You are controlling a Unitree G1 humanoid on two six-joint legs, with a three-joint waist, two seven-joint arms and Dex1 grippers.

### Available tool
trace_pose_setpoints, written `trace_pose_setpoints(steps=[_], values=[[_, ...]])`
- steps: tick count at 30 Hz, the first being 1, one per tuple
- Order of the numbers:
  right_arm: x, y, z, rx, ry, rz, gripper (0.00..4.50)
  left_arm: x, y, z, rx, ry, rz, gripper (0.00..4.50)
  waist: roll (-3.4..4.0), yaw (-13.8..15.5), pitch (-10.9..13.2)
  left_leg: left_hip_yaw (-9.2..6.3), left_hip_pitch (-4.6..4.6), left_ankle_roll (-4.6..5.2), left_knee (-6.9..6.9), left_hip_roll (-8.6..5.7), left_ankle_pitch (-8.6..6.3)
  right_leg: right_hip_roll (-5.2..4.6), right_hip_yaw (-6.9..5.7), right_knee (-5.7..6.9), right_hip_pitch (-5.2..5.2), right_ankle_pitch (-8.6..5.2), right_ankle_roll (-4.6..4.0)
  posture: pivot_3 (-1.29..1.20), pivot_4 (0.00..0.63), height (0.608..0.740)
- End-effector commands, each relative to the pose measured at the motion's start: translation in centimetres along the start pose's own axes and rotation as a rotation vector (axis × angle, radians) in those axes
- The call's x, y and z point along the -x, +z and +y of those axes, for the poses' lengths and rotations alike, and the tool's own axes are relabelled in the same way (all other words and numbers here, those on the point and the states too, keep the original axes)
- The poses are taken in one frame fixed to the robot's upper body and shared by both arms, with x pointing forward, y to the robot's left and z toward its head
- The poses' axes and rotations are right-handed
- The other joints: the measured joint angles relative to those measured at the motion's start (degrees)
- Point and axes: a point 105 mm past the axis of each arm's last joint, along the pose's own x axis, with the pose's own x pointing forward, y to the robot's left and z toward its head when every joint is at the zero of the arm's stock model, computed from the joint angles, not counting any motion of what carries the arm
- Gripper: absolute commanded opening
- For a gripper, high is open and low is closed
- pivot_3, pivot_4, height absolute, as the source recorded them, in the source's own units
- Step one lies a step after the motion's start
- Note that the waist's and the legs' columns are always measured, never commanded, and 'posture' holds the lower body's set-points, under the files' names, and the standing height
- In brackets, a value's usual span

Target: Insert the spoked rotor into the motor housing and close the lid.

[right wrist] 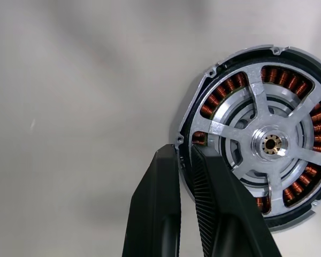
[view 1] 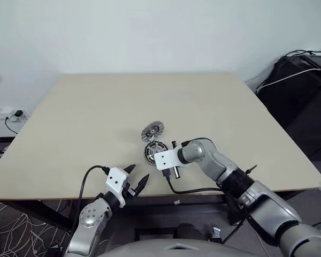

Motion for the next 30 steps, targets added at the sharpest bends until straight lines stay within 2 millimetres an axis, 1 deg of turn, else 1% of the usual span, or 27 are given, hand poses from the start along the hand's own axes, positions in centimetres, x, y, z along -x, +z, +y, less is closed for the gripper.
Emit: trace_pose_setpoints(steps=[1,3,7,9,12,15,18,20,25,30], values=[[2.9,2.1,-3.2,-0.202,-0.181,-0.111,0.11,-0.4,0.9,-0.1,-0.008,-0.016,-0.037,3.40,0.02,0.03,0.04,-0.01,-0.07,0.00,0.00,0.00,0.00,0.00,0.00,0.00,-0.05,-0.01,-0.02,0.00,0.000,0.740],[3.6,2.1,-2.8,-0.302,-0.184,-0.118,0.11,-0.5,0.9,0.0,-0.006,-0.019,-0.036,3.40,0.04,0.25,0.08,-0.01,-0.13,0.00,0.00,-0.01,0.01,0.00,0.03,0.00,-0.12,-0.03,-0.05,0.00,0.000,0.740],[4.6,2.4,-1.2,-0.535,-0.122,-0.137,0.11,-0.5,0.7,0.0,0.001,-0.023,-0.033,3.40,0.04,0.76,0.08,-0.02,-0.20,0.01,-0.02,-0.03,-0.01,-0.01,0.01,-0.04,-0.18,-0.11,-0.15,0.00,0.000,0.740],[4.9,2.6,-0.3,-0.623,-0.086,-0.136,0.11,-0.5,0.6,-0.1,0.004,-0.024,-0.030,3.40,0.04,0.88,0.08,-0.05,-0.22,0.00,-0.05,-0.01,-0.01,-0.01,-0.02,-0.03,-0.20,-0.14,-0.20,0.00,0.000,0.740],[5.1,3.0,1.1,-0.757,-0.020,-0.130,0.11,-0.4,0.5,-0.1,0.009,-0.025,-0.026,3.40,0.05,0.84,0.14,-0.07,-0.25,0.00,-0.06,0.01,-0.02,-0.02,-0.03,-0.02,-0.25,-0.16,-0.22,0.00,0.000,0.740],[5.0,3.5,1.7,-0.882,0.019,-0.132,0.11,-0.4,0.4,0.0,0.012,-0.026,-0.024,3.40,0.03,0.60,0.19,-0.06,-0.25,-0.15,-0.06,0.05,-0.10,-0.03,-0.03,0.00,-0.26,-0.16,-0.21,0.00,0.000,0.740],[4.8,3.6,1.6,-0.950,0.015,-0.124,0.11,-0.4,0.4,0.0,0.013,-0.026,-0.024,3.40,0.03,0.48,0.21,-0.07,-0.25,-0.27,-0.06,0.04,-0.17,-0.03,-0.04,0.01,-0.27,-0.16,-0.21,0.00,0.000,0.740],[4.4,3.2,1.3,-0.995,-0.014,-0.103,0.11,-0.4,0.3,0.0,0.014,-0.025,-0.023,3.40,0.01,0.44,0.21,-0.06,-0.28,-0.28,-0.06,0.03,-0.18,-0.03,-0.04,-0.01,-0.28,-0.16,-0.20,0.00,0.000,0.740],[3.4,3.1,0.9,-1.022,-0.052,-0.088,0.11,-0.3,0.2,0.0,0.017,-0.026,-0.019,3.40,0.01,0.43,0.22,-0.05,-0.34,-0.26,-0.06,-0.02,-0.16,-0.03,-0.04,-0.02,-0.33,-0.16,-0.20,0.00,0.000,0.740],[2.2,2.2,-0.4,-1.091,-0.146,-0.059,0.11,-0.3,0.1,0.0,0.019,-0.025,-0.019,3.40,0.02,-0.06,0.22,-0.05,-0.32,-0.27,-0.06,-0.01,-0.17,-0.02,-0.04,0.01,-0.32,-0.13,-0.14,0.00,0.000,0.740]])
